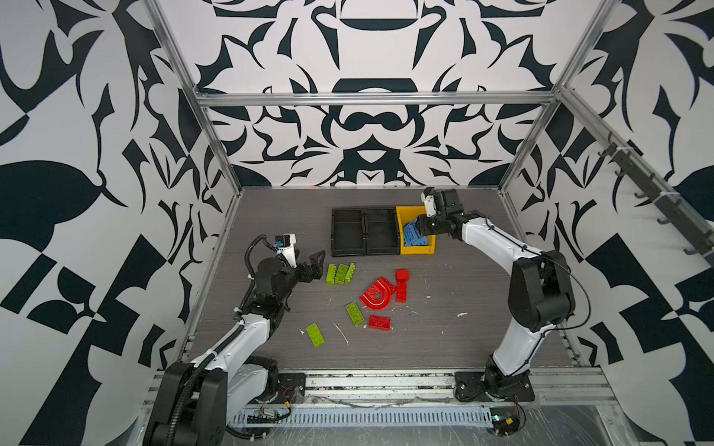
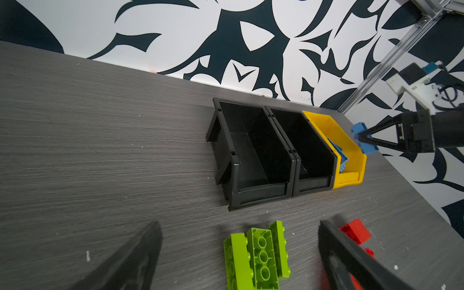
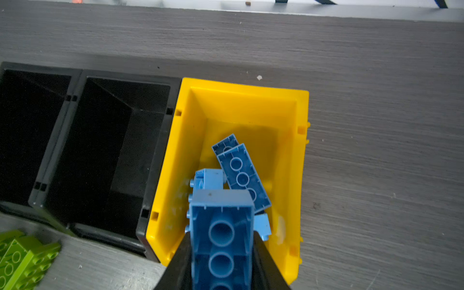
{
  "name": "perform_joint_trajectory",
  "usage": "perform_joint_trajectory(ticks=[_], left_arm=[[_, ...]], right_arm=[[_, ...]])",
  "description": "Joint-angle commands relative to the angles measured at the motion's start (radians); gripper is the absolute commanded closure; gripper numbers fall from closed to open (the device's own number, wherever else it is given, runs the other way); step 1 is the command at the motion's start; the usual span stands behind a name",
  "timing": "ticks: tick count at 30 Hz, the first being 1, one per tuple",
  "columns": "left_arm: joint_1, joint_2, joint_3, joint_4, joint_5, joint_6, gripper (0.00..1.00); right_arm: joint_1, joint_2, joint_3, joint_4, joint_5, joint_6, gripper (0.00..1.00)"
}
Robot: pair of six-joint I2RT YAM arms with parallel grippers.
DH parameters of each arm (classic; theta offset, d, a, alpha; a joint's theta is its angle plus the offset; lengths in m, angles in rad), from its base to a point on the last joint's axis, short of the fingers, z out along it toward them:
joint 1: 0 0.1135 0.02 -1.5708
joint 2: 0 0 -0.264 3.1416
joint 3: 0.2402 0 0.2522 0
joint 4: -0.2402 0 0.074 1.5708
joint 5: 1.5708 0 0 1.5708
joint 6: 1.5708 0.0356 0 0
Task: Sort the legos into containers by color
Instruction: Place the lego in the container.
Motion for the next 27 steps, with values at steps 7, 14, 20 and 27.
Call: perform_joint_trajectory(ticks=[7, 14, 20, 27], left_arm=[[-0.002, 0.0, -0.009, 0.016, 0.0, -0.004, 0.01], [-0.002, 0.004, -0.01, 0.016, -0.005, -0.002, 0.01], [-0.002, 0.003, -0.01, 0.017, -0.002, -0.003, 0.01], [-0.002, 0.003, -0.008, 0.017, -0.003, -0.003, 0.01]], right_arm=[[-0.014, 0.086, 0.13, -0.036, -0.004, -0.038, 0.66], [-0.024, 0.129, 0.18, -0.06, -0.002, -0.037, 0.66], [-0.024, 0.132, 0.192, -0.061, -0.006, -0.034, 0.6], [-0.024, 0.119, 0.212, -0.091, -0.011, -0.034, 0.46]])
